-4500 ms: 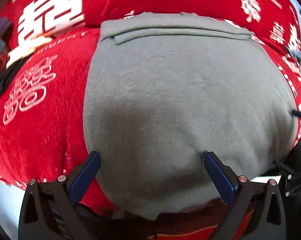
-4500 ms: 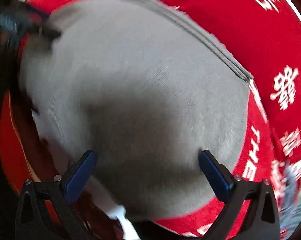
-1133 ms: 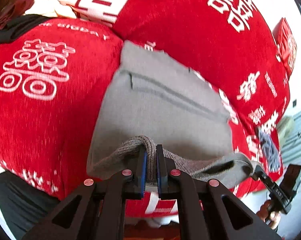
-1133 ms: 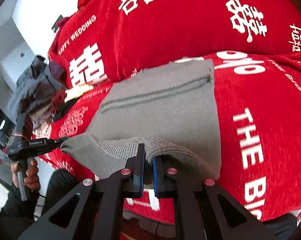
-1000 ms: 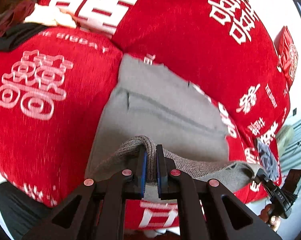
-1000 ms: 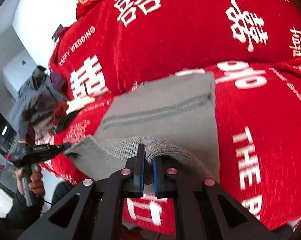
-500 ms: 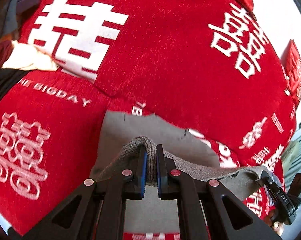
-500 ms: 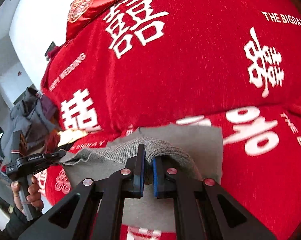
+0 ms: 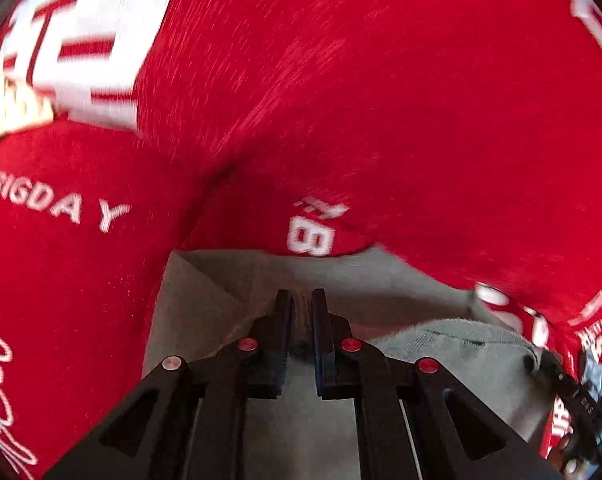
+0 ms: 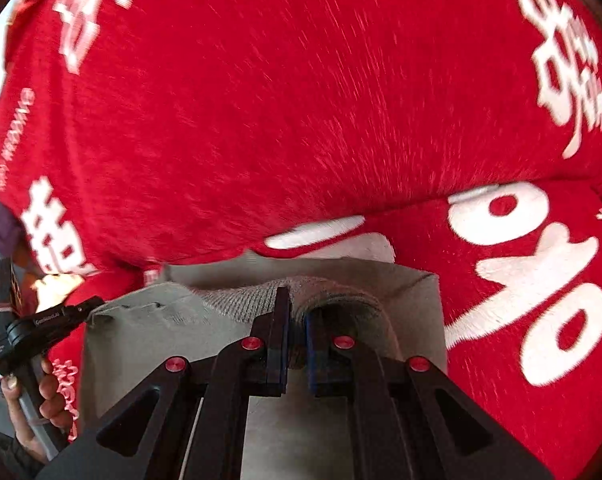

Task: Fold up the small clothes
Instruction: 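Lift the held hem with both grippers and fold it toward the collar, then lay the hem on the collar edge and open both grippers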

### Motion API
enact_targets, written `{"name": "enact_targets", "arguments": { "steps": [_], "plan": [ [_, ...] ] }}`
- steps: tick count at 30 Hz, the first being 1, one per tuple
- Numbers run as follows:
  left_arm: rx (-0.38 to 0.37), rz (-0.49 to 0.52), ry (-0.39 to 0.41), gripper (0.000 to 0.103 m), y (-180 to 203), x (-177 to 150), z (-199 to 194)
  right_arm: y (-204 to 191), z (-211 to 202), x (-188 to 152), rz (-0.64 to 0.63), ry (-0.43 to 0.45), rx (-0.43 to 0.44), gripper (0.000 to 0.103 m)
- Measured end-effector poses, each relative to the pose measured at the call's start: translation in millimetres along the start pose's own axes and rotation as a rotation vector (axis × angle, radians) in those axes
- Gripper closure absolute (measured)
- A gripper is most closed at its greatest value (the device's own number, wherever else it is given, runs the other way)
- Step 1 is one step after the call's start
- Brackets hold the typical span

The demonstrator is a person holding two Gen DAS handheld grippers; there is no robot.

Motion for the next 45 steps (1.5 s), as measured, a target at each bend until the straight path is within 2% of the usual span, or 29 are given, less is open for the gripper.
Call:
{"name": "enact_targets", "arguments": {
  "steps": [1, 2, 3, 4, 5, 6, 7, 9, 12, 14, 18, 19, 21, 23, 25, 26, 27, 28, 29, 30, 33, 35, 37, 40, 41, 42, 43, 44, 45],
  "plan": [
    [-0.011, -0.027, -0.027, 0.08, -4, 0, 8, 3, 9, 1, 0.019, -0.02, 0.001, 0.095],
    [-0.055, -0.073, -0.068, 0.056, -8, 1, 14, 8, 19, 1, 0.048, -0.052, 0.004, 0.094],
    [-0.113, -0.113, -0.072, 0.042, -9, 4, 14, 12, 27, 1, 0.083, -0.08, 0.011, 0.094],
    [-0.134, -0.138, -0.065, 0.037, -11, 7, 11, 18, 34, 1, 0.126, -0.11, 0.021, 0.093],
    [-0.112, -0.172, -0.052, 0.022, -19, 12, 3, 23, 39, 1, 0.169, -0.132, 0.034, 0.086],
    [-0.104, -0.19, -0.041, 0.014, -24, 16, -3, 26, 41, 2, 0.199, -0.148, 0.042, 0.07],
    [-0.125, -0.202, -0.037, 0.014, -27, 18, -11, 31, 38, 3, 0.222, -0.143, 0.037, 0.06],
    [-0.219, -0.212, -0.032, 0.014, -33, 20, -34, 37, 20, 6, 0.225, -0.089, 0.013, 0.028],
    [-0.209, -0.105, -0.02, 0.014, -36, 7, -62, 45, -20, 9, 0.168, -0.003, -0.063, 0.025],
    [-0.163, 0.035, -0.024, 0.014, -23, -7, -66, 41, -39, 8, 0.024, 0.025, -0.124, 0.025],
    [0.077, 0.387, 0.011, 0.014, 13, -27, -39, 18, -23, -1, -0.213, -0.054, -0.234, 0.025],
    [0.138, 0.426, 0.011, 0.014, 14, -24, -28, 13, -10, -3, -0.267, -0.079, -0.258, 0.025],
    [0.174, 0.406, -0.048, 0.014, 1, -18, -5, 17, 10, -4, -0.292, -0.131, -0.303, 0.025],
    [0.12, 0.322, -0.11, 0.014, -14, -13, 9, 21, 24, -2, -0.262, -0.173, -0.262, 0.025],
    [0.085, 0.296, -0.144, 0.017, -19, -10, 19, 25, 39, 0, -0.224, -0.202, -0.2, 0.025],
    [0.059, 0.305, -0.151, 0.037, -18, -9, 23, 27, 45, 1, -0.216, -0.212, -0.183, 0.031],
    [0.035, 0.312, -0.159, 0.049, -17, -8, 24, 29, 50, 1, -0.21, -0.227, -0.164, 0.064],
    [0.026, 0.313, -0.15, 0.058, -16, -5, 22, 30, 57, 0, -0.2, -0.257, -0.127, 0.078],
    [0.009, 0.32, -0.146, 0.084, -14, -3, 21, 29, 59, 1, -0.193, -0.262, -0.099, 0.087],
    [0.009, 0.322, -0.143, 0.089, -15, -2, 19, 29, 56, 3, -0.194, -0.248, -0.086, 0.095],
    [-0.029, 0.208, -0.095, 0.094, -33, 11, 13, 29, 39, 12, -0.232, -0.174, -0.092, 0.097],
    [-0.025, 0.102, -0.088, 0.094, -50, 14, 21, 40, 30, 17, -0.175, -0.125, -0.091, 0.096],
    [-0.035, 0.029, -0.07, 0.093, -55, 17, 20, 48, 38, 11, -0.172, -0.151, -0.132, 0.097],
    [-0.029, 0.027, -0.099, 0.093, -53, 18, 13, 51, 44, 9, -0.168, -0.172, -0.175, 0.091],
    [-0.009, 0.03, -0.11, 0.079, -54, 19, 6, 52, 39, 13, -0.146, -0.172, -0.177, 0.081],
    [0.02, 0.029, -0.095, 0.055, -59, 21, -3, 54, 33, 16, -0.132, -0.169, -0.192, 0.074],
    [0.051, 0.024, -0.055, 0.042, -66, 24, -15, 57, 23, 19, -0.127, -0.15, -0.222, 0.072],
    [0.089, 0.013, 0.037, 0.02, -72, 27, -38, 56, 8, 22, -0.143, -0.113, -0.257, 0.069],
    [0.099, 0.012, 0.092, 0.013, -74, 25, -52, 53, -9, 21, -0.17, -0.073, -0.281, 0.06]
  ]
}}
Point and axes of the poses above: each gripper's, at about its wrist camera, not at the fingertips, and z roughly the way its jaws point, y to its right, x to its top, the point moved 8 cm from there along z, roughly the way its jaws point, and after that the axes turned 1 degree about y, right-handed, at the moved point
